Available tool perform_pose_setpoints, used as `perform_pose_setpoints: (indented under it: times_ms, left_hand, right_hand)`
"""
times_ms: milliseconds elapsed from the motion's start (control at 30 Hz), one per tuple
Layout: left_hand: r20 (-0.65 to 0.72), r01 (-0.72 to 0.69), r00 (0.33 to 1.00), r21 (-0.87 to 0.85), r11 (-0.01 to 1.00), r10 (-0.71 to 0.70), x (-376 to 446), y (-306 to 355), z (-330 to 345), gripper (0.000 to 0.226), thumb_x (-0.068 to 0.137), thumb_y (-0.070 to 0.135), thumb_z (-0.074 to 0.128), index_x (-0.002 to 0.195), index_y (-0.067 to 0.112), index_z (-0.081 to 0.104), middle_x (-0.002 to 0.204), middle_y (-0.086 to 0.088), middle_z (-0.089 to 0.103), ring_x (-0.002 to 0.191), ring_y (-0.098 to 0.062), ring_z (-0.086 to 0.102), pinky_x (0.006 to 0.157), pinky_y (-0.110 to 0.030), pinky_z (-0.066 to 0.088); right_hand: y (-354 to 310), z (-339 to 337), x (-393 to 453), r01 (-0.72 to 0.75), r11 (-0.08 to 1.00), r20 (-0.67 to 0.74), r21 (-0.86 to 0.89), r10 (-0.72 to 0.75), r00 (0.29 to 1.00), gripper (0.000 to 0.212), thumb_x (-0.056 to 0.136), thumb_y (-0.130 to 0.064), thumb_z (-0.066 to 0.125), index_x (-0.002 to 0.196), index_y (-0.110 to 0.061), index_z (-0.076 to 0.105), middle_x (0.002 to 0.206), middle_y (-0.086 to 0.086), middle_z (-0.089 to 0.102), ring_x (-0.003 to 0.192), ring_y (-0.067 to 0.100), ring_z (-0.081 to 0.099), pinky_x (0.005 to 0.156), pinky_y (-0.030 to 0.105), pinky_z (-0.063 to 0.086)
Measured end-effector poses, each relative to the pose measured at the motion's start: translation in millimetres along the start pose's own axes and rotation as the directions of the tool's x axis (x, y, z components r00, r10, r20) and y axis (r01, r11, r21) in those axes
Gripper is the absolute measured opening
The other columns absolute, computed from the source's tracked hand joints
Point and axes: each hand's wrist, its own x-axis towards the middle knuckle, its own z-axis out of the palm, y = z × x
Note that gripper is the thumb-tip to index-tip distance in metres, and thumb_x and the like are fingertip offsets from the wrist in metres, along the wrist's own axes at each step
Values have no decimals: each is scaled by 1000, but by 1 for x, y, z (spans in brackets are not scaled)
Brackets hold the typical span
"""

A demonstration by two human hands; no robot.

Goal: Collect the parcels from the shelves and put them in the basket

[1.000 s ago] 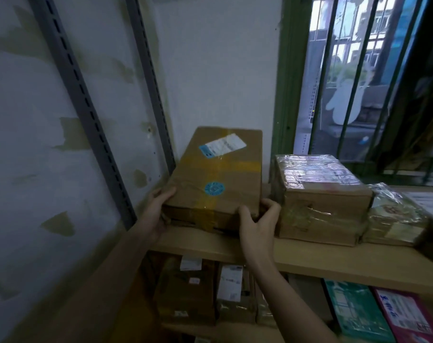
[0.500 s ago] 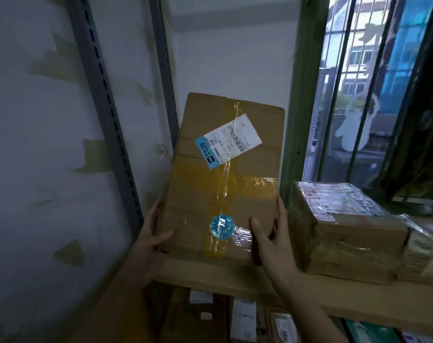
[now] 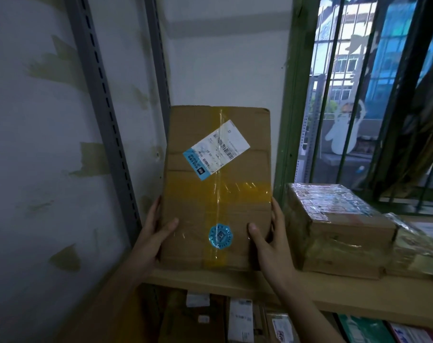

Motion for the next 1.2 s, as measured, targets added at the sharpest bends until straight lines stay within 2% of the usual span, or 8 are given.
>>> perform_pose_setpoints:
  times_ms: [167,333,433,533,833,900,1067,1200]
  left_hand:
    - [-50,3,999,12,1000,-2,-2,-6,5,127,35,64,93,146,53,33,136,14,55,122,-15,59,83,-33,57]
    - [-103,25,995,45,999,-21,1,-5,10,93,69,54,79,147,51,30,144,6,50,121,-18,58,88,-40,55]
    - [-173,64,984,60,996,-52,7,-3,15,82,82,48,72,150,42,28,139,2,49,108,-15,58,76,-32,53]
    - [-190,126,976,98,987,-106,14,0,19,76,86,48,71,149,36,30,137,0,51,106,-16,57,77,-31,51]
    - [-120,277,958,155,948,-260,17,-13,27,77,85,36,76,151,26,39,126,1,61,106,-17,63,75,-29,53]
    - [-96,306,951,167,937,-294,15,-15,31,70,88,35,73,150,27,41,116,4,62,101,-15,63,74,-28,51]
    - [-51,243,969,340,908,-240,14,-8,37,57,96,39,62,148,37,39,130,10,55,106,-10,58,82,-28,50]
    - [-17,94,993,723,684,-118,19,-8,42,57,91,62,55,144,43,46,160,8,28,144,-20,33,115,-51,34]
  right_hand:
    - [-1,-1,-2,17,999,6,-38,-17,1000,66,95,-33,62,142,-61,25,141,-24,44,125,-7,48,93,19,48]
    - [-3,-2,2,-57,996,-32,-69,55,998,64,94,-37,61,136,-61,20,128,-31,46,115,-4,54,95,25,51]
    - [-8,-1,8,-159,983,-39,-87,156,987,68,98,-34,57,146,-49,11,135,-15,48,118,10,55,104,42,48]
    - [-17,-2,12,-194,970,-8,-148,195,981,59,101,-25,52,148,-39,18,134,-11,43,118,13,51,99,36,49]
    - [-3,-12,13,-236,868,-80,-437,224,971,49,104,-30,45,151,-23,36,150,2,39,134,19,42,113,41,37]
    - [-2,-14,14,-230,830,-88,-508,216,973,46,104,-32,44,148,-20,40,146,5,41,130,22,46,109,40,39]
    - [-9,-11,14,-98,629,-65,-771,75,995,34,104,-29,40,131,-15,55,143,9,44,120,28,50,96,37,45]
    - [-18,0,6,165,424,196,-890,29,980,49,99,-56,36,142,-34,47,153,-5,39,143,23,31,113,50,32]
